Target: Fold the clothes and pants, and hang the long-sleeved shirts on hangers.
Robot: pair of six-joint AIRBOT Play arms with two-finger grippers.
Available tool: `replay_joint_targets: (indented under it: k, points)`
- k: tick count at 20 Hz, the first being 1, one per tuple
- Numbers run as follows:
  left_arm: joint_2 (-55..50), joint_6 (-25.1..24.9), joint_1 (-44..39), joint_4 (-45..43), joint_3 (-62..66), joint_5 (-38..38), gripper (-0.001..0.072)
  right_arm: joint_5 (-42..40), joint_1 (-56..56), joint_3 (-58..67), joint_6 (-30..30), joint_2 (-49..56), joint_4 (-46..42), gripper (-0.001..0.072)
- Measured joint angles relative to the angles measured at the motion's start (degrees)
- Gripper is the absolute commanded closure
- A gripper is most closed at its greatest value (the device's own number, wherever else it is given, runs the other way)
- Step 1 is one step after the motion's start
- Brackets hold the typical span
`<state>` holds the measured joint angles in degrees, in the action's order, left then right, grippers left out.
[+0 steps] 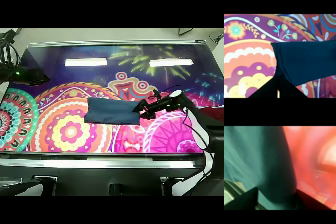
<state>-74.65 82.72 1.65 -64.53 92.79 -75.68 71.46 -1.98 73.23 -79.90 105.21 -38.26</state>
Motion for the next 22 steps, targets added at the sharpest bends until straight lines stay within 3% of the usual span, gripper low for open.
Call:
replay_joint_targets:
  k: [1, 2, 10, 22]
  points:
    - [0.0, 0.1, 0.0, 0.0, 0.0, 0.0, 0.0681, -0.7, 0.6, -0.2, 0.5, 0.4, 0.1, 0.0654]
    - [0.0, 0.2, 0.0, 0.0, 0.0, 0.0, 0.0681, -1.2, 1.0, -0.2, 1.0, 0.7, 0.1, 0.0672]
    - [0.0, 0.2, 0.0, 0.0, 0.0, 0.1, 0.0681, 4.9, -4.0, 11.0, 4.8, -4.6, 4.0, 0.0674]
    - [-0.1, -1.1, 0.0, 0.0, 0.0, 1.6, 0.0681, 20.8, -38.4, 34.7, -14.4, -22.0, -7.2, 0.0674]
